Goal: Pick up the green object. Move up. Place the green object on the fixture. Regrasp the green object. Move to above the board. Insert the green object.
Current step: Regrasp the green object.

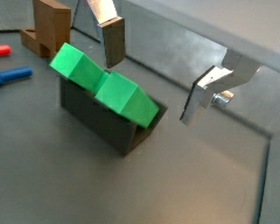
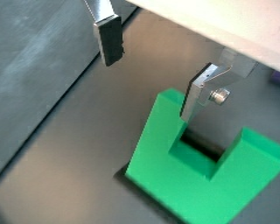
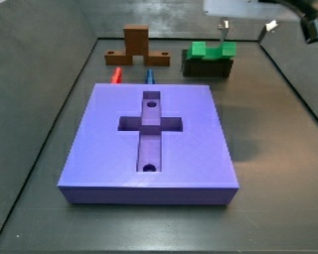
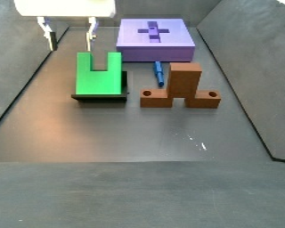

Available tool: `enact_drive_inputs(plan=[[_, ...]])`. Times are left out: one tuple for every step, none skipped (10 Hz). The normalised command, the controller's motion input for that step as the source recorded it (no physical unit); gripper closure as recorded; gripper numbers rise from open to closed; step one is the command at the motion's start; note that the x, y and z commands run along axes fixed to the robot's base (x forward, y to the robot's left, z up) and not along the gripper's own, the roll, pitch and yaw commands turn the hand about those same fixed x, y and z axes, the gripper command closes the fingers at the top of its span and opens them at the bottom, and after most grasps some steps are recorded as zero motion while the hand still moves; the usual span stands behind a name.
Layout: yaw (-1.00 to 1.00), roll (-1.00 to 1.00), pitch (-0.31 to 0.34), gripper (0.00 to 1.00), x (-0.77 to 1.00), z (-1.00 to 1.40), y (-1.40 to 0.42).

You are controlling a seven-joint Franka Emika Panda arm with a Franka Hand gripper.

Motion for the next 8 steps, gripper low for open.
enact_drive_inputs(plan=[[0.23, 1.00, -0.206, 0.00, -0.22, 0.00, 0.00], [0.42, 1.00, -0.240, 0.00, -0.15, 0.00, -0.12], [0.43, 1.00, -0.191, 0.00, -0.03, 0.00, -0.10], [0.39, 1.00, -0.100, 0.00, -0.07, 0.00, -0.11], [0.29, 1.00, -0.040, 0.00, 0.00, -0.07, -0.22], [0.01, 0.50, 0.014, 0.00, 0.00, 0.00, -0.08], [0.00, 0.00, 0.000, 0.00, 0.00, 0.00, -0.02], [0.00, 0.05, 0.020, 0.00, 0.36, -0.19, 0.00]])
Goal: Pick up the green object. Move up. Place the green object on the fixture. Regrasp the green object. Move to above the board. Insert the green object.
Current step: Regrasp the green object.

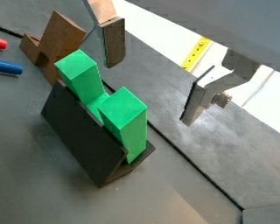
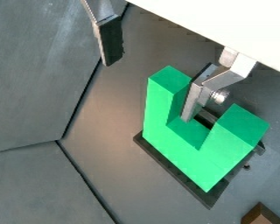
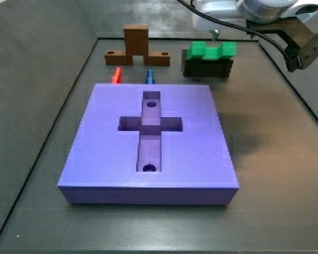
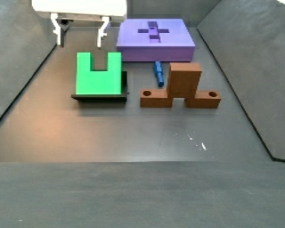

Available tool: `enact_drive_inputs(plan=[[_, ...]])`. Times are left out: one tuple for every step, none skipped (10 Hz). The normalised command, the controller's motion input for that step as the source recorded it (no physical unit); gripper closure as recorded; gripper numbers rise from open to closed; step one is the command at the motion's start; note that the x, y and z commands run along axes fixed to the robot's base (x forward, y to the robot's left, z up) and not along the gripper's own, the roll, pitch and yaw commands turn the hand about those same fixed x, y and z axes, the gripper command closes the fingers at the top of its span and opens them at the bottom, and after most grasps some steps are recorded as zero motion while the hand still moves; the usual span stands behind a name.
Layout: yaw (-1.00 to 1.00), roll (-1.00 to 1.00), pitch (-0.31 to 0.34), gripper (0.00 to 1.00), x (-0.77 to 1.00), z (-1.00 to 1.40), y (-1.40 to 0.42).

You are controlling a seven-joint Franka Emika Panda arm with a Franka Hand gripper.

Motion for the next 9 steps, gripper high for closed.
enact_drive_inputs(plan=[[0.00, 0.03, 0.014, 0.00, 0.37, -0.29, 0.00], [0.00, 0.00, 0.006, 0.00, 0.36, -0.23, 0.00], [0.00, 0.06, 0.006, 0.00, 0.29, -0.25, 0.00], [0.02, 0.17, 0.000, 0.00, 0.09, -0.27, 0.02], [0.06, 0.24, 0.000, 0.00, 0.00, -0.25, 0.04], [0.05, 0.25, -0.023, 0.00, -0.09, -0.27, 0.04], [0.01, 0.17, -0.023, 0.00, -0.14, -0.21, 0.04], [0.04, 0.11, -0.057, 0.00, -0.18, -0.14, 0.05], [0.03, 0.00, -0.094, 0.00, -0.17, -0.19, 0.07]])
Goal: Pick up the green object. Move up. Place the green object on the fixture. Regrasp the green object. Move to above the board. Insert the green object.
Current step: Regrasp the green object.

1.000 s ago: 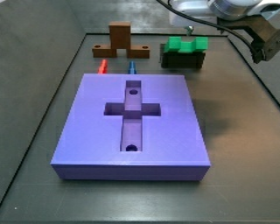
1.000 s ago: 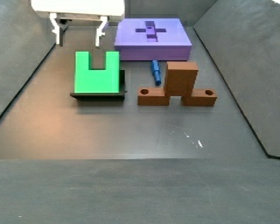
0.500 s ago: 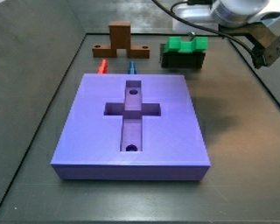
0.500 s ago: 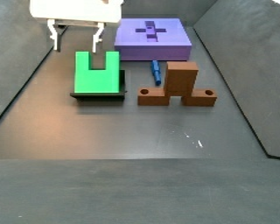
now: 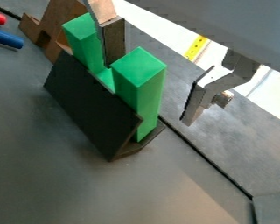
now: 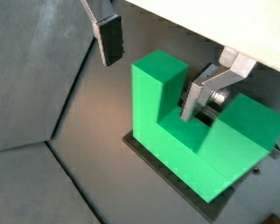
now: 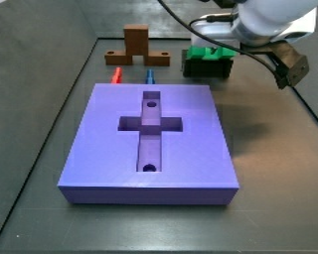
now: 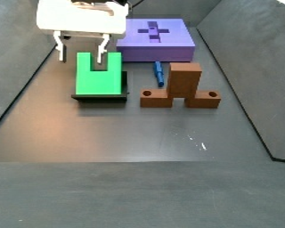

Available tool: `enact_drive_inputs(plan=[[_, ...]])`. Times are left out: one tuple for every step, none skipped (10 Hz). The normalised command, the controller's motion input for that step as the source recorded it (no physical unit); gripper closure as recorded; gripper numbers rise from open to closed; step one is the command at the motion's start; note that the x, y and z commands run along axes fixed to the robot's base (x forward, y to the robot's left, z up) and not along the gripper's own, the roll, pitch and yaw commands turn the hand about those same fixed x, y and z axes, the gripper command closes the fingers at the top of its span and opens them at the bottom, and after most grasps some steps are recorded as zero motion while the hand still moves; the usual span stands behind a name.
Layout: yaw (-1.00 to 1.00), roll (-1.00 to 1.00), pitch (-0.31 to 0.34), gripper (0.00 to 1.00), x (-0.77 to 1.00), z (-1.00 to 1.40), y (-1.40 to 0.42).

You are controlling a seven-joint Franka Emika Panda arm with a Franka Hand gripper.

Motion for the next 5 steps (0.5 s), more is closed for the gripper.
enact_drive_inputs(plan=[[0.03, 0.00, -0.009, 0.00, -0.02, -0.08, 0.00], [0.00, 0.00, 0.000, 0.00, 0.00, -0.05, 0.00], [0.00, 0.09, 0.000, 0.00, 0.00, 0.00, 0.00], [0.00, 0.02, 0.009, 0.00, 0.00, 0.00, 0.00], [0.00, 0.00, 0.000, 0.00, 0.00, 0.00, 0.00]])
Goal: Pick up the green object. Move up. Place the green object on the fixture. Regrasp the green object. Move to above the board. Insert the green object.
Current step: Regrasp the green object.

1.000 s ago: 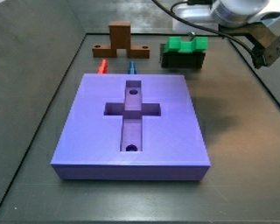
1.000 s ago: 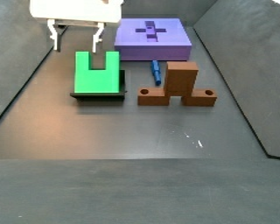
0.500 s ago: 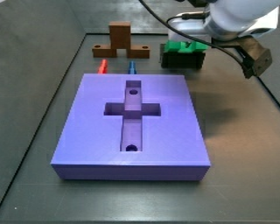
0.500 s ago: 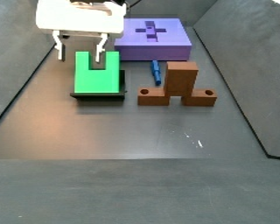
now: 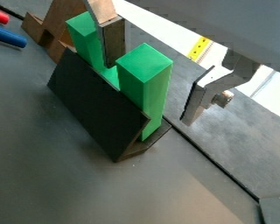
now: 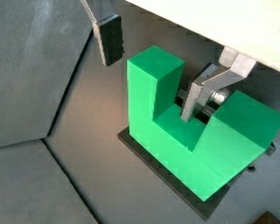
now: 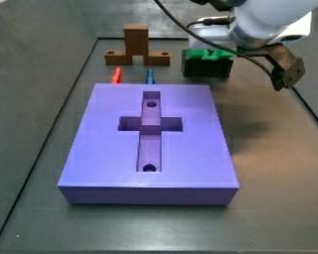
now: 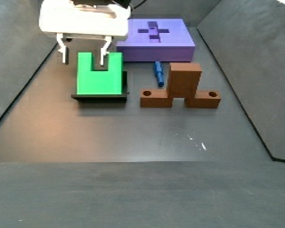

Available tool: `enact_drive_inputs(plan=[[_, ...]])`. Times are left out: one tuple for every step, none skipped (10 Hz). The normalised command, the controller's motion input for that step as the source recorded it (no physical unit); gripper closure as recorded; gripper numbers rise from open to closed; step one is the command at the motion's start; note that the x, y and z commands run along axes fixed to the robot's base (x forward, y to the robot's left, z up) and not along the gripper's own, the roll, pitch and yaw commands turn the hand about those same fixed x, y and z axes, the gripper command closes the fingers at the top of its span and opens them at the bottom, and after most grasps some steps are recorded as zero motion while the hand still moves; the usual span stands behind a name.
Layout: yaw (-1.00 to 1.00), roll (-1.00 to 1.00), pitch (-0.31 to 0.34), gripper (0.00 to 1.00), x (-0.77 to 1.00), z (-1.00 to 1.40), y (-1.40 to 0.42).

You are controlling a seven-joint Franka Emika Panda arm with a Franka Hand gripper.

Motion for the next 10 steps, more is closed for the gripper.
enact_drive_inputs(plan=[[0.00, 0.00, 0.000, 1.00, 0.00, 0.00, 0.00], [0.00, 0.00, 0.000, 1.00, 0.00, 0.00, 0.00], [0.00, 0.00, 0.000, 1.00, 0.00, 0.00, 0.00], [0.00, 0.00, 0.000, 1.00, 0.00, 0.00, 0.00], [0.00, 0.00, 0.000, 1.00, 0.00, 0.00, 0.00], [0.00, 0.00, 0.000, 1.00, 0.00, 0.00, 0.00], [0.00, 0.00, 0.000, 1.00, 0.00, 0.00, 0.00], [0.00, 0.00, 0.000, 1.00, 0.00, 0.00, 0.00], [0.00, 0.00, 0.000, 1.00, 0.00, 0.00, 0.00], [0.00, 0.00, 0.000, 1.00, 0.00, 0.00, 0.00]])
